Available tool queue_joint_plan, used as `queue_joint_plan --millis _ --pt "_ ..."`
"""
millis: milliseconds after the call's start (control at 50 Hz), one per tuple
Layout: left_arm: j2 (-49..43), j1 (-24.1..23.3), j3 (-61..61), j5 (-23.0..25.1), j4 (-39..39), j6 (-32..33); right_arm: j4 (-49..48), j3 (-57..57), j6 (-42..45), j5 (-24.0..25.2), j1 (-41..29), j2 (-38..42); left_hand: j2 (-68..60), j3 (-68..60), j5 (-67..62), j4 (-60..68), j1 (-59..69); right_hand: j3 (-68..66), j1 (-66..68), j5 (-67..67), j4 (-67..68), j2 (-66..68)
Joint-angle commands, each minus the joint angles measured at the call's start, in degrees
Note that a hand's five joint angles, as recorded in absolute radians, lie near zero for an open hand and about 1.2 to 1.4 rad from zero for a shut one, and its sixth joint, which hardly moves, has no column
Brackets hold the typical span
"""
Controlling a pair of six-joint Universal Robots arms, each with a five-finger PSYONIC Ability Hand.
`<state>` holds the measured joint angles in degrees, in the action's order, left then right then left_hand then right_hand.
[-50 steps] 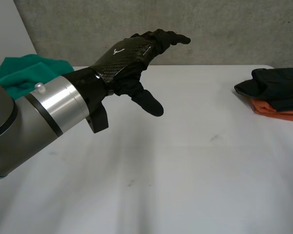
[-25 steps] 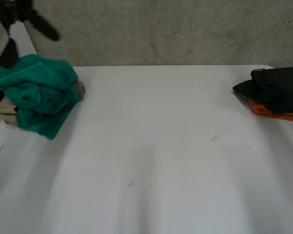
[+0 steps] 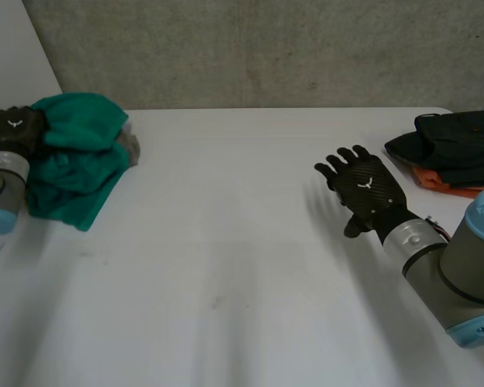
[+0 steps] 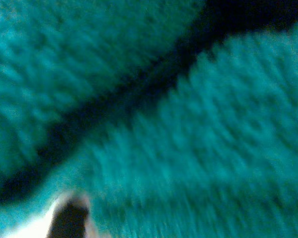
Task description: Fold the laundry.
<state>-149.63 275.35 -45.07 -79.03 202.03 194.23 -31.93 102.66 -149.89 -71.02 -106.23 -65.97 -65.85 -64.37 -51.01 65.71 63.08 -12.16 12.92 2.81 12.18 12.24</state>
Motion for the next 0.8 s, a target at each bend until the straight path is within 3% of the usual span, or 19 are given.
queue_joint_plan --millis 20,120,280,420,540,560,580,640,700,800 --pt "15.40 -3.68 -6.86 -5.44 3.54 -7.19 -2.78 0.17 -1.80 -0.35 2.51 -0.83 -14.15 -15.63 -18.99 14.29 16.92 2.16 -2.92 -2.81 -2.18 -2.24" --pt "27.62 -7.98 -12.67 -3.42 7.50 -12.28 -2.61 -0.01 -4.18 -0.70 2.52 -1.44 -14.15 -15.63 -18.99 14.29 16.92 2.16 -2.92 -2.81 -2.18 -2.24" --pt "44.67 -19.83 -22.24 -0.87 4.52 -23.44 -2.52 0.43 -5.85 -1.58 2.78 -3.29 -14.15 -15.63 -18.99 14.29 16.92 2.16 -2.92 -2.81 -2.18 -2.24" --pt "46.45 -29.60 -30.42 0.27 2.15 -26.71 -1.82 0.17 -6.29 -2.72 3.92 -4.00 -14.15 -15.63 -18.99 14.29 16.92 2.16 -2.92 -2.81 -2.18 -2.24" --pt "36.97 -38.30 -39.12 0.80 -1.72 -21.36 0.11 -0.97 -6.29 -3.16 4.71 -4.17 -14.15 -15.63 -18.99 14.29 16.92 2.16 -2.92 -2.81 -2.18 -2.24" --pt "35.56 -39.01 -39.83 0.80 -2.42 -20.21 0.55 -1.23 -6.20 -3.16 4.80 -4.08 -12.34 -13.82 -17.18 12.47 15.11 2.16 -2.92 -2.81 -2.18 -2.24" --pt "32.76 -39.80 -40.79 0.98 -3.82 -17.77 1.08 -1.50 -6.20 -3.25 4.98 -4.00 11.16 9.68 6.32 -11.03 -8.39 2.16 -2.92 -2.81 -2.18 -2.24" --pt "30.28 -40.33 -42.03 1.33 -6.81 -15.11 3.54 -2.73 -6.29 -3.77 5.33 -3.91 50.81 49.33 45.97 -50.68 -48.04 2.16 -2.92 -2.81 -2.18 -2.24" --pt "31.67 -40.42 -43.08 2.03 -11.29 -12.65 6.79 -4.05 -6.38 -4.21 5.51 -3.73 55.85 54.37 51.01 -55.71 -53.08 2.16 -2.92 -2.81 -2.18 -2.24" --pt "41.49 -36.04 -45.71 1.60 -13.24 -12.55 13.64 -6.24 -6.55 -4.22 4.98 -4.08 55.85 54.37 51.01 -55.71 -53.08 2.16 -2.92 -2.81 -2.18 -2.24"
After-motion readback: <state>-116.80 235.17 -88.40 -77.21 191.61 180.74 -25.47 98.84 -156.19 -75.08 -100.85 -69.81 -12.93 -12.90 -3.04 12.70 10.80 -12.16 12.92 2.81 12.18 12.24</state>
